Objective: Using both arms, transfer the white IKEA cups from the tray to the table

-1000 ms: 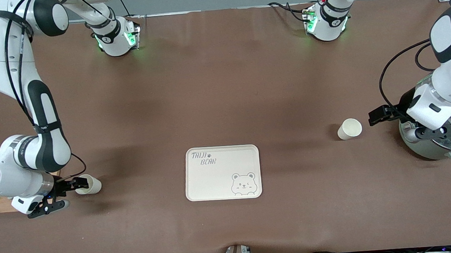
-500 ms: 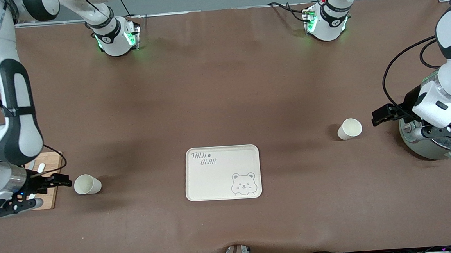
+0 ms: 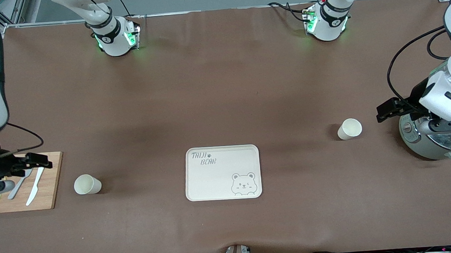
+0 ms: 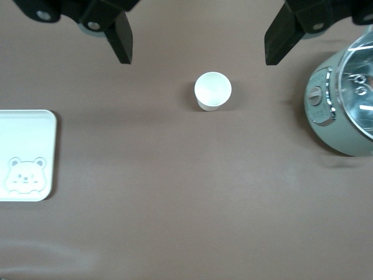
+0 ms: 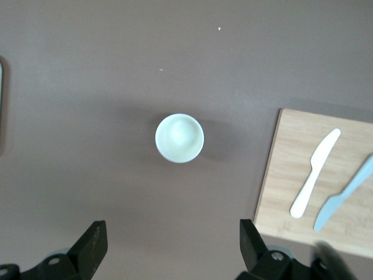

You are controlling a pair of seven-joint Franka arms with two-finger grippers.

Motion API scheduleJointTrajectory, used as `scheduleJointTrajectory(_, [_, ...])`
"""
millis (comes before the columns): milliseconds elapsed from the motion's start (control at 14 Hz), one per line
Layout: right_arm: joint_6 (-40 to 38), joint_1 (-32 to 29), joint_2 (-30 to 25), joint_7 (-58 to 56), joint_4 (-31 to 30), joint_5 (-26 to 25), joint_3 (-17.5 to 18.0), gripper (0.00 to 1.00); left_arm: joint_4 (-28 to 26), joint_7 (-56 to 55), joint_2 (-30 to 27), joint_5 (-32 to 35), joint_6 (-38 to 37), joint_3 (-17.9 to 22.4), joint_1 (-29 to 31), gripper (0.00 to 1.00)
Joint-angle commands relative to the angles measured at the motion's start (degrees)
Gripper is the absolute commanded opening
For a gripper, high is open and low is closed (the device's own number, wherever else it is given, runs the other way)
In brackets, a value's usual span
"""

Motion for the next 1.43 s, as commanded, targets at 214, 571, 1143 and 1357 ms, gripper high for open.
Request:
scheduleJointTrajectory(214, [-8.7, -0.3, -8.3, 8.9, -1.1, -2.9, 1.1, 1.0, 0.5, 8.2, -7.3, 0.3, -9.7, 7.5, -6.6, 1.0])
scheduleJointTrajectory(571, [-15.1, 2.2, -13.1, 20.1, -1.0, -3.8, 1.4, 1.0, 0.4, 8.1, -8.8, -1.2, -10.9, 7.8, -6.7, 1.0])
scheduleJointTrajectory(1143, [-15.2, 2.9, -16.8, 20.1, -1.1, -4.3, 1.7, 1.0, 0.5, 8.1, -8.0, -1.2, -10.9, 7.8, -6.8, 1.0])
scheduleJointTrajectory(1357, [-8.4, 3.2, -20.8, 19.6, -7.6, -4.4, 1.7, 1.0, 0.6, 7.9, -7.7, -1.4, -10.7, 7.7, -7.0, 1.0])
